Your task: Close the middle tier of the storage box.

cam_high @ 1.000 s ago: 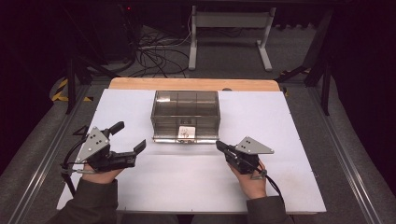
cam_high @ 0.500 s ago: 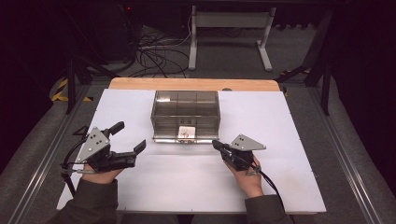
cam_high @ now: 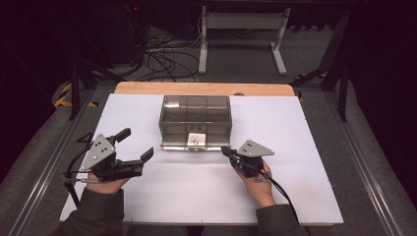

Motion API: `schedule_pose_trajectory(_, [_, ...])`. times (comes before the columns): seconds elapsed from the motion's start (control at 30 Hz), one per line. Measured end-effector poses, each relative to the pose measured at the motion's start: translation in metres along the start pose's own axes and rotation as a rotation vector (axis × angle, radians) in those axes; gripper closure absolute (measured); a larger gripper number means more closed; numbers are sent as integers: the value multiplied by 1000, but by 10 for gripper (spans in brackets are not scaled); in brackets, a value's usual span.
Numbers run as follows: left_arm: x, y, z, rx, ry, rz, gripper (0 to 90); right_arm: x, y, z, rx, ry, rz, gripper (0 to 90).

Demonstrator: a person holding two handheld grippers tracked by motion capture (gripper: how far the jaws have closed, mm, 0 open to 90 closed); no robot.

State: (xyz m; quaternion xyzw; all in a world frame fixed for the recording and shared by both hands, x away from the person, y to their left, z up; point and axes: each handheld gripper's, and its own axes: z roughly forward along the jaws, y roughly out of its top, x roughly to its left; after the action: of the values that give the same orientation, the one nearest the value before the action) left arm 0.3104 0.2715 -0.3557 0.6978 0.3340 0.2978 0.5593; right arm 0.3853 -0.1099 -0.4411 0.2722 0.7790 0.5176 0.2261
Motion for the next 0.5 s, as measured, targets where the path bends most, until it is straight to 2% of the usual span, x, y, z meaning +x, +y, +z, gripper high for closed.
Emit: schedule_pose_trajectory(0.5, [0,-1,1,4,1,-1,79,2,0,9,20,-10,-18,900])
